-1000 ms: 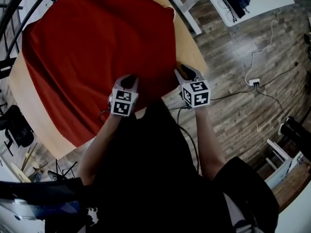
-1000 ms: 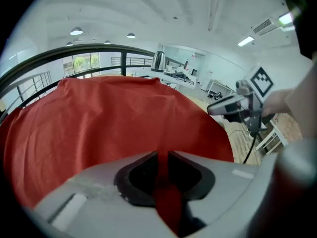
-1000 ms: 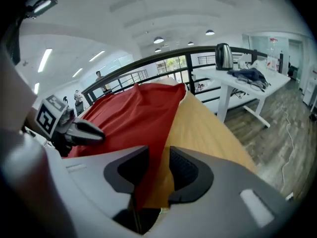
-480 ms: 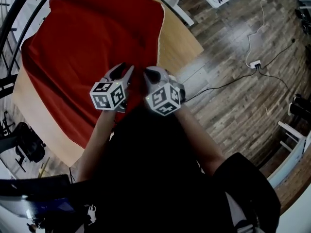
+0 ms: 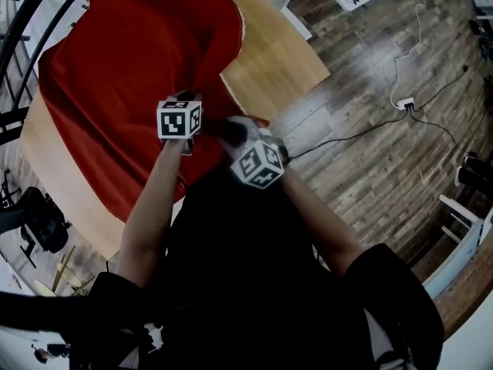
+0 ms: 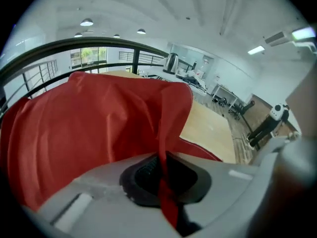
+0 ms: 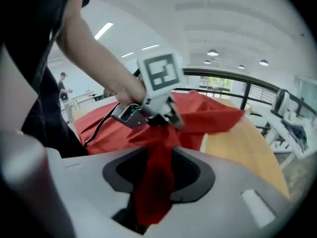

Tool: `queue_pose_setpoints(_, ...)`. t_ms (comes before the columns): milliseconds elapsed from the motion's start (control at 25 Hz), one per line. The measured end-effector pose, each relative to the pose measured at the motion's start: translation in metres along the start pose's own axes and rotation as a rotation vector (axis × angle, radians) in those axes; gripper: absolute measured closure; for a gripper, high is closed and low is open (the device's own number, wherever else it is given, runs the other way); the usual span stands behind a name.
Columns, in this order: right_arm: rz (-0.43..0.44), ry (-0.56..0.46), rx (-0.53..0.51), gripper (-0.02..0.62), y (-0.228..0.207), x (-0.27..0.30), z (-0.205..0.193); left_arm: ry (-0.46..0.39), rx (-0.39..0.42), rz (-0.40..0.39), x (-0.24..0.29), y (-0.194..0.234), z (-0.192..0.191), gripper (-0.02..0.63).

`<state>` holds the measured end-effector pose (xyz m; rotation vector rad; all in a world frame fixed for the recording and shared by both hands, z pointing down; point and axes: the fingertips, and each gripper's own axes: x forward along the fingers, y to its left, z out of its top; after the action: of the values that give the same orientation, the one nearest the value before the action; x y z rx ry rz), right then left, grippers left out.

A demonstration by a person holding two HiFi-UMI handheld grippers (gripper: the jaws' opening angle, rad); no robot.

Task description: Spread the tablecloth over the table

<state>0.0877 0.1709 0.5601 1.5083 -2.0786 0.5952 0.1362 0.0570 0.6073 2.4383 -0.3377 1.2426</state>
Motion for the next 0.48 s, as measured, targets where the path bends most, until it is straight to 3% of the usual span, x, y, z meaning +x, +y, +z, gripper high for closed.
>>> queue_pose_setpoints(120,-0.116,-0.028,0.310,0.486,-0.048,-0.038,-0.034,0.039,-0.005,-0.002,-0.002,0.020,-0.018,0.580)
queue_pose_setpoints(200,-0.166,-0.037,0.419,0.489,-0.077,-0.042,-0.046,0.051,0.004,-0.010,0.000,0.024,-0.024,0.578)
queue_pose_setpoints(280,-0.136,-0.014,0.416,0.485,-0.089,-0.026,-0.042,0.036,-0.011,-0.016,0.003,0.024,-0.024,0.578)
queue_pose_setpoints(480,0.031,0.069,0.393,0.458,-0.074,0.020,-0.030,-0.003,-0.039,-0.034,0.002,0.023,-0.024,0.581)
